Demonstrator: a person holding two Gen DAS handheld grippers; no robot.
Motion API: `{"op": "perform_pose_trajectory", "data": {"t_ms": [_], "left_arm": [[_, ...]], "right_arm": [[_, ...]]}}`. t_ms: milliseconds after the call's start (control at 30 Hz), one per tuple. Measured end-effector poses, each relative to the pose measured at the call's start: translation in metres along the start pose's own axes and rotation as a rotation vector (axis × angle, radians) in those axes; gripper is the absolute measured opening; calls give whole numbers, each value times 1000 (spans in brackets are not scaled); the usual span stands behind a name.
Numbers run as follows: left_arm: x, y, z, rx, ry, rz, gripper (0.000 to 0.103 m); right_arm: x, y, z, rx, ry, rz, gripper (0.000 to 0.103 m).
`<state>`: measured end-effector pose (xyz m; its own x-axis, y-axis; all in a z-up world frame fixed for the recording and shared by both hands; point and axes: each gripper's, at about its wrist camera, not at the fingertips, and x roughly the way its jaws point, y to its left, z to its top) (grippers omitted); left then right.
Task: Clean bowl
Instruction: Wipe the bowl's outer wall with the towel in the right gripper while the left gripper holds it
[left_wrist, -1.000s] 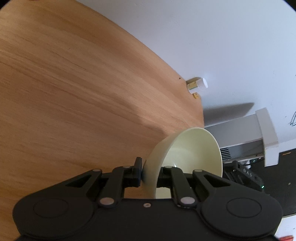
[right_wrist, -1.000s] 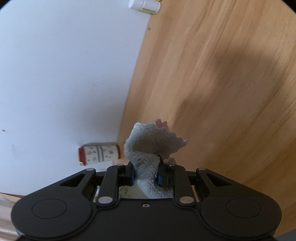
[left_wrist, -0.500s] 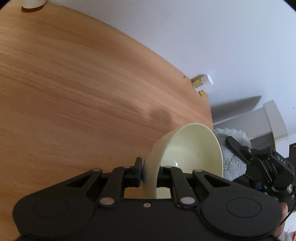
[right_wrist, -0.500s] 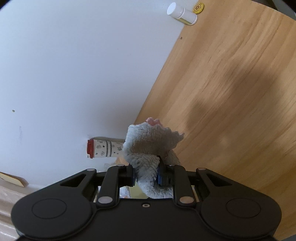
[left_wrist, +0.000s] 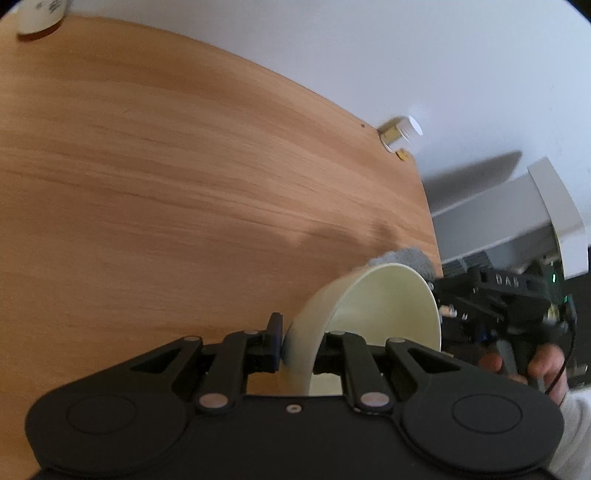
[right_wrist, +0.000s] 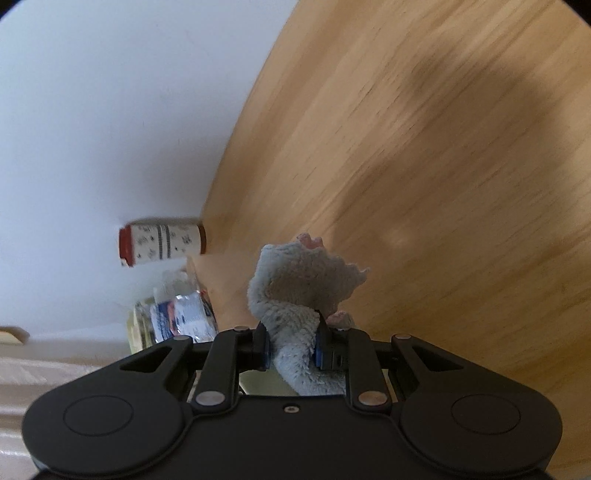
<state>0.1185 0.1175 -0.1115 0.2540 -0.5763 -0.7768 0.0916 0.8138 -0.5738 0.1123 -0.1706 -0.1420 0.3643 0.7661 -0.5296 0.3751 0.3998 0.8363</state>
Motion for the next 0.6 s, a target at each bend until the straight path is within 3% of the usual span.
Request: {"op": "perform_pose_trajectory", "data": {"t_ms": [300,600], "left_arm": [[-8,-9,10,149,-3,8,12],[-4,-10,4,207,40,28,14]], "right_arm": [[-5,39,6,-185,70,26,23],[32,5,7,-135,173,-24,23]]}}
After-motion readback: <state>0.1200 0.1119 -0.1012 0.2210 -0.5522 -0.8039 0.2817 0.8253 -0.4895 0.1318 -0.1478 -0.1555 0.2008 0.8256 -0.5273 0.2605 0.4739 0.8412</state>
